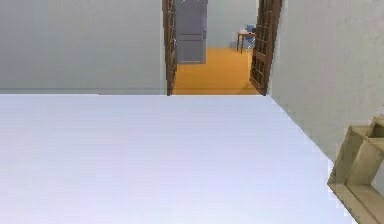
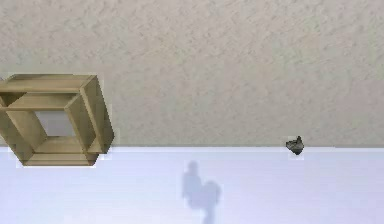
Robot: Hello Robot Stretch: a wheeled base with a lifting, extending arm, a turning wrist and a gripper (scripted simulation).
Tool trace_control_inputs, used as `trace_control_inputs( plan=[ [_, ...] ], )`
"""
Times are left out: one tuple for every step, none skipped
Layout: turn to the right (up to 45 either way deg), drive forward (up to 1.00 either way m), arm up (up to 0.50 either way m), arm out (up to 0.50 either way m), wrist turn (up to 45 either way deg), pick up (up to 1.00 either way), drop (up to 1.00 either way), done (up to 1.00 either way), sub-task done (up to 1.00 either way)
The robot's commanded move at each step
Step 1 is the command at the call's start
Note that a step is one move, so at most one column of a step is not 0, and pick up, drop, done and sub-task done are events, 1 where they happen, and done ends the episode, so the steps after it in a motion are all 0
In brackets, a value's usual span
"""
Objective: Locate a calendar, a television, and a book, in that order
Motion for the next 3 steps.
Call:
trace_control_inputs(
  plan=[
    [3.0, 0.0, 0.0, 0.0, 0.0, 0.0, 0.0, 0.0, 0.0],
    [0.0, 1.0, 0.0, 0.0, 0.0, 0.0, 0.0, 0.0, 0.0],
    [0.0, 1.0, 0.0, 0.0, 0.0, 0.0, 0.0, 0.0, 0.0]
  ],
)
